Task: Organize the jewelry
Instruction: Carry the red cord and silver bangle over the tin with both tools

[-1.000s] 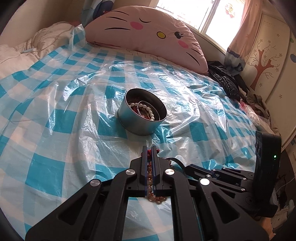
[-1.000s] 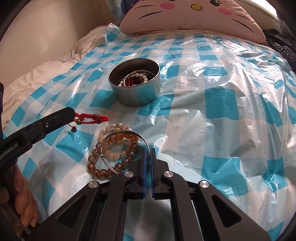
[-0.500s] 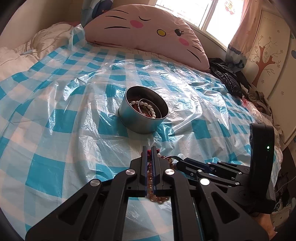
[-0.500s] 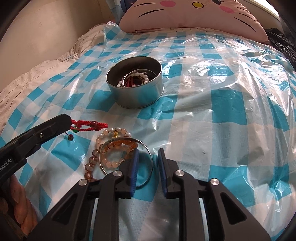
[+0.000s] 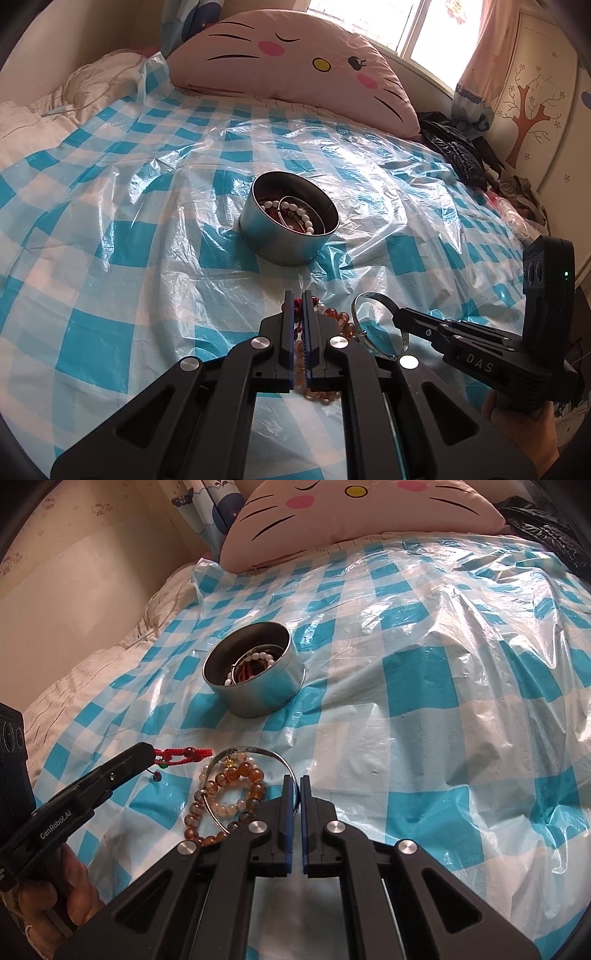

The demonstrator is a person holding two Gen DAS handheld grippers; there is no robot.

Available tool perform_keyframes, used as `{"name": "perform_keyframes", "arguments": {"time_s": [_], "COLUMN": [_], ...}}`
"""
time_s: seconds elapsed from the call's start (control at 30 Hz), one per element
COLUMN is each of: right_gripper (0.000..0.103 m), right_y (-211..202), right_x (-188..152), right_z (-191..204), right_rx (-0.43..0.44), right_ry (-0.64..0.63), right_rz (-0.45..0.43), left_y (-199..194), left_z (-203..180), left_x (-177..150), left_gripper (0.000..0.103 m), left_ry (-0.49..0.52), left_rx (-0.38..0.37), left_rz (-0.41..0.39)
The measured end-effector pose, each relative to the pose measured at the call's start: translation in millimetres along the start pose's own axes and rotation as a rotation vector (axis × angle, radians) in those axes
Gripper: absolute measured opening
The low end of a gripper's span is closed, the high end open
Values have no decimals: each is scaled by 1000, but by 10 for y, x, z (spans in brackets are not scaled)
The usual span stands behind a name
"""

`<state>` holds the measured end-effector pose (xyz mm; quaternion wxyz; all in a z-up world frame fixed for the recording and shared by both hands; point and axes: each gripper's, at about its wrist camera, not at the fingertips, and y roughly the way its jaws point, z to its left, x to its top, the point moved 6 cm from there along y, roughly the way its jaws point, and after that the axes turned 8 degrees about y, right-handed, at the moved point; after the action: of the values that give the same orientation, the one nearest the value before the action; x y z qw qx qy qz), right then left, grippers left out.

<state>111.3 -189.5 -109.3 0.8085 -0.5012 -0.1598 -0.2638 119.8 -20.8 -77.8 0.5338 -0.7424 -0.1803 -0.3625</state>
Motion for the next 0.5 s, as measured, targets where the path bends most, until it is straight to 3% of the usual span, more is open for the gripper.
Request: {"name": "perform_keyframes", "arguments": {"time_s": [0.5], "right_gripper": [4], "right_y": [-58], "right_x": [51], "right_z": [-36], "right_rx": [6], "right_ry": [14], "right_rz": [-31], "left_y": [-26], "left_z": [-59], "left_x": [26], "left_gripper": [4], "left_ry": [39], "left_rx": [32], "left_rz": [-12]}}
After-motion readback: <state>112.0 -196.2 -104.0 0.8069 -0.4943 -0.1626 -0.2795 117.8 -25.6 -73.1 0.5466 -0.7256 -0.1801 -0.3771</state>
